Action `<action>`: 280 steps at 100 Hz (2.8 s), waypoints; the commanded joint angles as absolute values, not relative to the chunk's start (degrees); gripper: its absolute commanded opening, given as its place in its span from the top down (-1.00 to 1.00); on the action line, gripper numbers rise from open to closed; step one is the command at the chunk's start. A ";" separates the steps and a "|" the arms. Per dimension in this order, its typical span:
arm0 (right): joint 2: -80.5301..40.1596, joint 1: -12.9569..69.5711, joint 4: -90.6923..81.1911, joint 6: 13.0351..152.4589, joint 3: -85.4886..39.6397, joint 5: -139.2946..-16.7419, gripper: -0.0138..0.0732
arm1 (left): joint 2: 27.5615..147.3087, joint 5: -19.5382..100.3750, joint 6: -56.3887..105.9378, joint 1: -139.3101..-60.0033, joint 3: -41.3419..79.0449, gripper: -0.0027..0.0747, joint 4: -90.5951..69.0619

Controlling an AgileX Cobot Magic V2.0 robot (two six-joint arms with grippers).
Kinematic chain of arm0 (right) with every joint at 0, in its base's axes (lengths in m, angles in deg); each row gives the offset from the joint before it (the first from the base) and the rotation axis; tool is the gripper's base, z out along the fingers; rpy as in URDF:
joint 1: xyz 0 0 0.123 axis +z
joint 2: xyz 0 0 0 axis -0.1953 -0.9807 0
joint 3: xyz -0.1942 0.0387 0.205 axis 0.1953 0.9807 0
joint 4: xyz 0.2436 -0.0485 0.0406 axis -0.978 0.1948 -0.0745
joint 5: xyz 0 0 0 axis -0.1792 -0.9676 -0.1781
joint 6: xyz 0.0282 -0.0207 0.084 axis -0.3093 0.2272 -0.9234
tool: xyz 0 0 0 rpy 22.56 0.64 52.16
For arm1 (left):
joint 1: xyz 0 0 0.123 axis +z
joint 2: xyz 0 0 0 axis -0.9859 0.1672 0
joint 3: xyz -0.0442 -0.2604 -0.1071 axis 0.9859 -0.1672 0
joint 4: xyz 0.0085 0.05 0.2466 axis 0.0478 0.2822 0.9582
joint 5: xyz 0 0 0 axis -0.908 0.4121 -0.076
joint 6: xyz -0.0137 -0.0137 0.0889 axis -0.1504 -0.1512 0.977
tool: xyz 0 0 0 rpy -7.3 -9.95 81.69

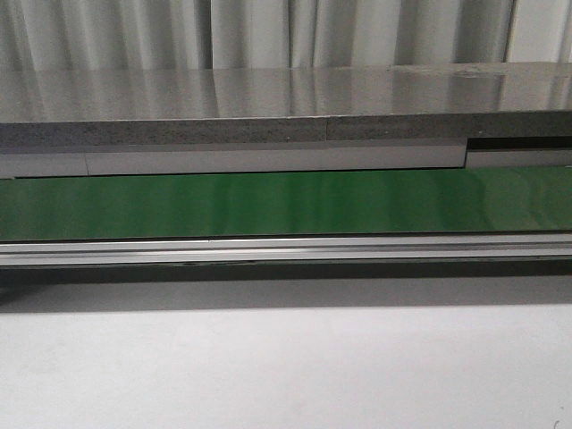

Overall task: Move button from left to right
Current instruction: 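Lift the push button with the right gripper toward the green tray, then release the push button into the green tray and raise the right gripper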

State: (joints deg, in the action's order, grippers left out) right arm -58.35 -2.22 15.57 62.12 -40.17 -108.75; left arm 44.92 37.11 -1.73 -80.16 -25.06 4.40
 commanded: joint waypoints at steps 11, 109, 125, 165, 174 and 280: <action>-58.95 -7.88 16.94 62.57 -42.12 -105.11 0.26 | 45.34 32.23 -1.79 -80.57 -23.39 0.98 3.71; -69.53 -10.32 15.36 62.05 -42.23 -106.73 -0.44 | 45.34 32.23 -1.79 -80.57 -23.39 0.98 3.71; -67.78 -10.32 15.36 60.04 -42.43 -106.37 -0.44 | 45.34 32.23 -1.79 -80.57 -23.39 0.98 3.71; -54.36 -8.33 12.56 59.02 -42.43 -102.63 -0.44 | 45.34 32.23 -1.79 -80.57 -23.39 0.98 3.71; -50.99 -6.10 12.49 59.02 -42.14 -102.32 -0.44 | 45.34 32.23 -1.79 -80.57 -23.39 0.98 3.71; 15.36 5.29 11.83 59.07 6.82 -86.86 -0.44 | 45.34 32.23 -1.79 -80.57 -23.39 0.98 3.71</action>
State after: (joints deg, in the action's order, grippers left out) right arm 11.19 5.25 11.89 59.12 6.54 -90.77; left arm 44.92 37.11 -1.73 -80.16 -25.06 4.40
